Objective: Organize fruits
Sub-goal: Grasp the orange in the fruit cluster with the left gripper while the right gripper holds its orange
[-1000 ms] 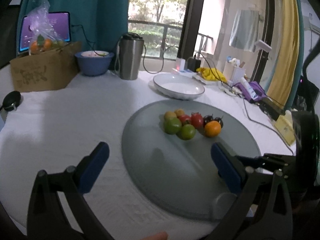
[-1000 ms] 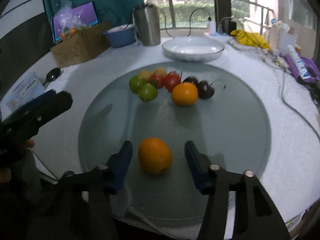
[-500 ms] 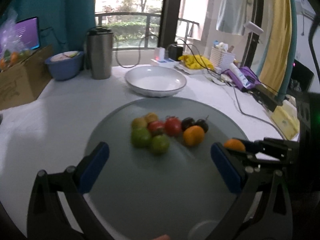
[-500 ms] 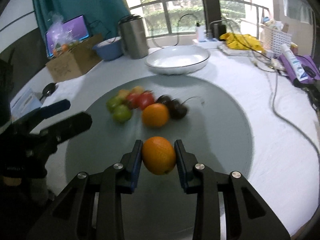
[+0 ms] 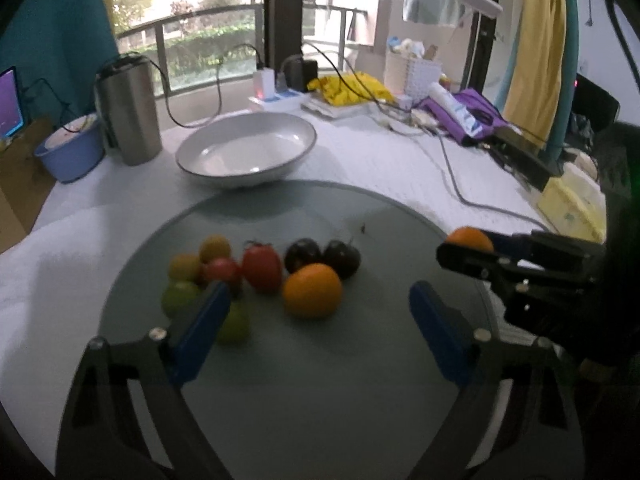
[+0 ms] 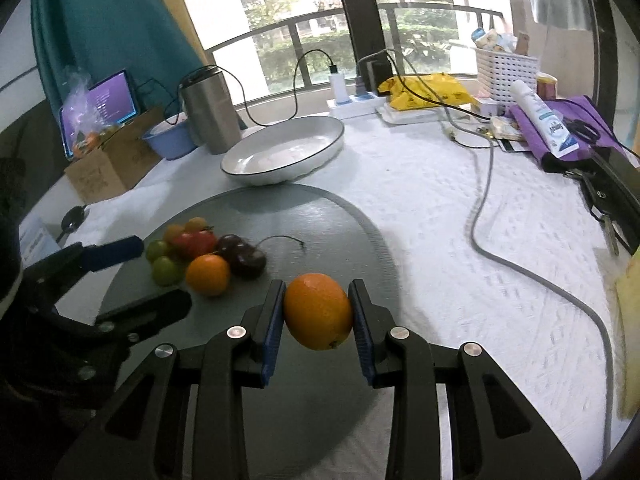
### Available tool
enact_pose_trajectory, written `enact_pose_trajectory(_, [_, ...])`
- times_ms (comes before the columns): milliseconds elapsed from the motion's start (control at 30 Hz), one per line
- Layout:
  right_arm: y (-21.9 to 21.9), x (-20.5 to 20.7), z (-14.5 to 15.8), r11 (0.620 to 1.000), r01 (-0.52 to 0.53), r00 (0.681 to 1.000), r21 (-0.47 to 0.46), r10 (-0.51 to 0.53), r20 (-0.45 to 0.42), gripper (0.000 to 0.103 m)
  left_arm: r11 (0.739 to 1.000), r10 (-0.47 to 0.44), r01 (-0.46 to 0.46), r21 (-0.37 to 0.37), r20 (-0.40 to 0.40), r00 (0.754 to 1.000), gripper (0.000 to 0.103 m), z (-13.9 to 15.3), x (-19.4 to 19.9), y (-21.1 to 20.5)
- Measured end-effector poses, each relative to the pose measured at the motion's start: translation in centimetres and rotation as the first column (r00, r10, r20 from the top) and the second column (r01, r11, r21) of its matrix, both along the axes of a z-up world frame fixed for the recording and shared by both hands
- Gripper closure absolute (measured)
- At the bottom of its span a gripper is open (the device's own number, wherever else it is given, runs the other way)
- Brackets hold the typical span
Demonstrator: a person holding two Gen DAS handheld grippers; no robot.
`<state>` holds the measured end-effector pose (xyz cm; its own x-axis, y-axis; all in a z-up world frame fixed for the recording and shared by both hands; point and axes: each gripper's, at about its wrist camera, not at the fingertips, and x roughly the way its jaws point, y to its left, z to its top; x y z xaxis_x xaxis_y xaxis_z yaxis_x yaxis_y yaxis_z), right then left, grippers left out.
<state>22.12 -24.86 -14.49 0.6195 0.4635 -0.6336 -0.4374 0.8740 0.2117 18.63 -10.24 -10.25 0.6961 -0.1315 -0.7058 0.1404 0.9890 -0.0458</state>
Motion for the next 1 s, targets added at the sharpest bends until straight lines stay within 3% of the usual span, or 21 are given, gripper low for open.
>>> enact_pose_trajectory(67, [-0.4, 0.2, -0.1, 1.000, -0.001, 1.000, 0.006, 0.001, -0.004, 0.069, 1.000, 0.004, -0.004, 0.007, -0.025, 1.000, 0.015, -0.5, 0.5, -0.3])
enact_pose_trajectory(367, [-1.0, 1.1, -0.1, 0.999, -0.004, 1.000, 0.032, 0.004, -0.002, 0.069, 1.000, 0.014, -0.011, 0.029, -0.098, 0.995, 0.049, -1.8, 1.8, -0.5])
enact_pose_trajectory(500, [-1.0, 1.3, 0.1, 0.999, -0.001, 1.000, 0.035, 0.000, 0.007, 0.069, 0.999, 0.019, -0.016, 0.032, -0.115, 0.993, 0.053, -2.0, 2.2, -0.5])
enact_pose_trajectory(567, [-0.9, 1.4, 0.1, 1.000, 0.012, 1.000, 0.026, -0.013, 0.011, 0.069, 0.999, 0.027, -0.023, 0.039, -0.116, 0.993, 0.062, -2.1, 2.4, -0.4])
enact_pose_trajectory(1000, [-0.6, 0.8, 1.3, 0.999, 0.047, 0.998, -0.004, -0.047, 0.044, 0.069, 0.999, -0.023, 0.020, -0.040, -0.079, 0.997, 0.063, -0.9, 1.4, 0.7])
